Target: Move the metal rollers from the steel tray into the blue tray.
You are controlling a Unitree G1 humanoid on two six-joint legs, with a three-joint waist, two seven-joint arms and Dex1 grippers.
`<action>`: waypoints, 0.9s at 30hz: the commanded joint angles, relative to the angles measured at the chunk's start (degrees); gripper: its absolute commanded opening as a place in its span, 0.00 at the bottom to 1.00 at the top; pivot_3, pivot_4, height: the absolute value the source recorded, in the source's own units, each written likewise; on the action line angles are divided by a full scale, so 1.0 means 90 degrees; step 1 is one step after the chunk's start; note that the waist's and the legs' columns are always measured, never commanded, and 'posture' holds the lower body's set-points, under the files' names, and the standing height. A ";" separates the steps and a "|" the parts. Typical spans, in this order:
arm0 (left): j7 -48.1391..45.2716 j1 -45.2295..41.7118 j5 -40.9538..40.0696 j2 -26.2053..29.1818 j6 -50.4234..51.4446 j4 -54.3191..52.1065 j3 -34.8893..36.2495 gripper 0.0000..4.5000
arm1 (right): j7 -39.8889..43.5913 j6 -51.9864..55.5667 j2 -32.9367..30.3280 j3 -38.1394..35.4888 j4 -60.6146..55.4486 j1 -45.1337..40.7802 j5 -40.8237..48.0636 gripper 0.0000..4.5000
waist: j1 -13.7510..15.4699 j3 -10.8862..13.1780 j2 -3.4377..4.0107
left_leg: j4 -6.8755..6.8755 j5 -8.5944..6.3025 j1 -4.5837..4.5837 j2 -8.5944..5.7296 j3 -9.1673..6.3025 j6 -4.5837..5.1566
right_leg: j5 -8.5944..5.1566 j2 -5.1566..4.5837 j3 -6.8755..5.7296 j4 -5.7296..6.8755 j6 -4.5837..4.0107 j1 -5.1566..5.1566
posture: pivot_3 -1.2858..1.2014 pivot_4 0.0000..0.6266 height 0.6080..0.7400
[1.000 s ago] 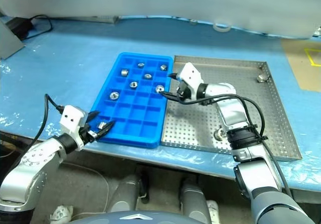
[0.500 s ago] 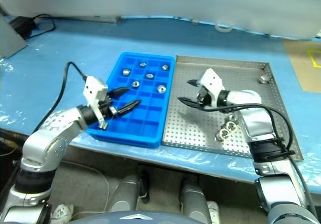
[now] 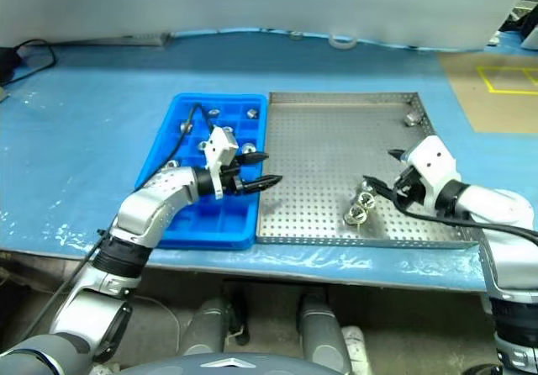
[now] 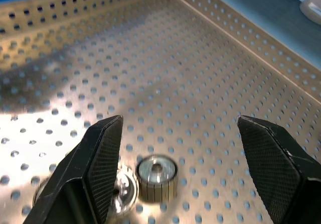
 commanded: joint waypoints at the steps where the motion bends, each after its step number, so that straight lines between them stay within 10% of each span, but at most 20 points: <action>1: -0.0150 -0.0248 0.0085 -0.0121 -0.0240 0.0150 -0.0013 0.81 | -0.0387 -0.0530 -0.0221 -0.0238 -0.0063 0.0101 -0.0498 0.85 | -0.0077 0.0000 0.0000 | 0.0005 -0.0001 0.0003 0.0000 0.0000 0.0000 | 0.0001 0.0000 0.0000 0.0000 0.0000 0.0004 | 0.37 0.24 1.00; 27: 0.0354 0.0059 0.0097 -0.0311 0.0505 -0.0699 0.0092 0.81 | 0.0266 -0.1459 -0.0642 0.1417 0.0045 0.0405 -0.1268 0.85 | -0.0170 -0.0001 0.0002 | 0.0073 -0.0038 0.0002 -0.0001 -0.0008 0.0041 | 0.0005 -0.0014 -0.0014 -0.0012 -0.0004 0.0053 | 0.41 0.24 1.00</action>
